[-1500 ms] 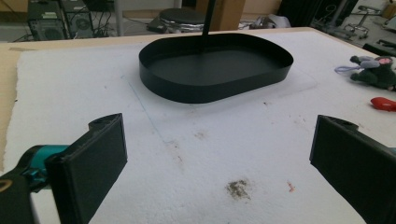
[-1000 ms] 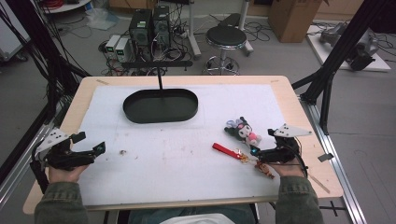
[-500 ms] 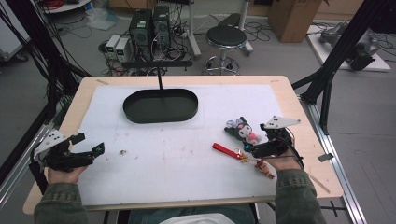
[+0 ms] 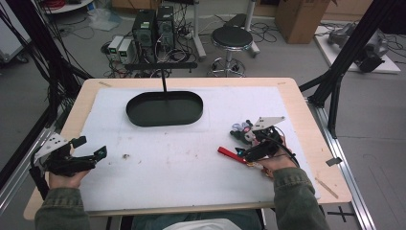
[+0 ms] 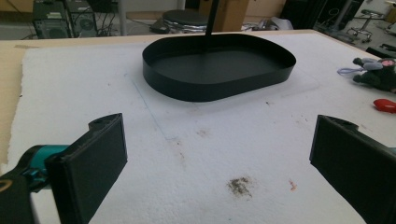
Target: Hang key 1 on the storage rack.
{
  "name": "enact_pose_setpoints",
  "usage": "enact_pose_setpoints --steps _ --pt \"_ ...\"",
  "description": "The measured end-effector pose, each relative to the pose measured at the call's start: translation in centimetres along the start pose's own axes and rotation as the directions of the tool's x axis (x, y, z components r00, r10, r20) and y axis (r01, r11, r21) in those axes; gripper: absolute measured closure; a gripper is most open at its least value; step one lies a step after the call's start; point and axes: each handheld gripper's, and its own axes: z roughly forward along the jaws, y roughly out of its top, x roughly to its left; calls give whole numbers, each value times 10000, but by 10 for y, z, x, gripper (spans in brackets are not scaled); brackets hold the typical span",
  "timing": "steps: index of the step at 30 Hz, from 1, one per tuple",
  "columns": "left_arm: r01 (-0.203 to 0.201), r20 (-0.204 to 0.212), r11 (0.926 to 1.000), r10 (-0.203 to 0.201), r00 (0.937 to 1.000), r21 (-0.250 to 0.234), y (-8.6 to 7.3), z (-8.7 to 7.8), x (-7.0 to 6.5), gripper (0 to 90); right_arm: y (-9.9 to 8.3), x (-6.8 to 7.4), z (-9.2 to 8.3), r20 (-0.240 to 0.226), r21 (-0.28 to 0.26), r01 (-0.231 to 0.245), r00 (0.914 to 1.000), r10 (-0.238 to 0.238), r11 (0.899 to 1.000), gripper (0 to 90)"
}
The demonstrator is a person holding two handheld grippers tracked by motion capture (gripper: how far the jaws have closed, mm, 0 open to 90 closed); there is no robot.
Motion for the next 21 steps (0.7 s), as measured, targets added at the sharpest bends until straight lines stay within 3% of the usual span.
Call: enact_pose_setpoints --steps 10,17,21 --pt "-20 58 10000 19 10000 55 -1 1 0 44 6 11 32 -410 905 432 9984 -396 9950 7" --pt "-145 -42 9999 145 9999 -52 -1 0 -1 44 10 20 53 -1381 1749 724 9892 -484 9819 67" --pt "-137 -25 9999 137 9999 -43 -1 0 -1 44 12 21 62 -1480 2069 747 9880 -443 9755 80"
